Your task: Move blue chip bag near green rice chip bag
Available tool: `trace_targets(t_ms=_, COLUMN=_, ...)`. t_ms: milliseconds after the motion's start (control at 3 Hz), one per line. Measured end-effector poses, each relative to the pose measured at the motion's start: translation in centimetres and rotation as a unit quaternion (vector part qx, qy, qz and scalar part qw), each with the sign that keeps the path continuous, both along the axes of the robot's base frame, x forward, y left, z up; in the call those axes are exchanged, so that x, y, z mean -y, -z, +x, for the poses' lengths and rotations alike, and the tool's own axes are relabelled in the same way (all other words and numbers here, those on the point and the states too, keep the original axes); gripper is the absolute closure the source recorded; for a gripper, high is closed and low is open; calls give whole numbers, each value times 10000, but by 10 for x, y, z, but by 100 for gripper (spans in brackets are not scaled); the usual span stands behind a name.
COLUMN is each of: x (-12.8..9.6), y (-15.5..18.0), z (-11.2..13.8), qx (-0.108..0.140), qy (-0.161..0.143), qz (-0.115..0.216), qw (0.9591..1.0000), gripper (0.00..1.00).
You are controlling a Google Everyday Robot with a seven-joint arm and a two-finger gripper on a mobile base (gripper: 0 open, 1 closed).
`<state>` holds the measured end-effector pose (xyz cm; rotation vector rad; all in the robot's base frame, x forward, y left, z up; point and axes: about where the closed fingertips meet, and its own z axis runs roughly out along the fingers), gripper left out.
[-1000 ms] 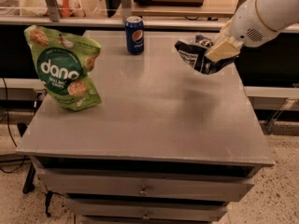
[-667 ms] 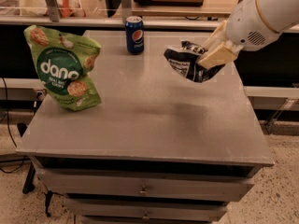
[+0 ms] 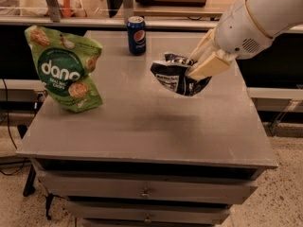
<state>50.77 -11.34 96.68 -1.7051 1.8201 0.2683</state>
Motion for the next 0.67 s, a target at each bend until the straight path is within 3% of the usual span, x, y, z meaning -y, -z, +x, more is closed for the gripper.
trace_targets(t_ms=333, x=-16, y=5, z=0, qx=48, qy=-32, qz=-72, qw=10000, gripper=100)
trace_targets(t_ms=667, x=-46, y=12, z=-1, qx=141, qy=-218, qz=-57, qw=9996, gripper=100)
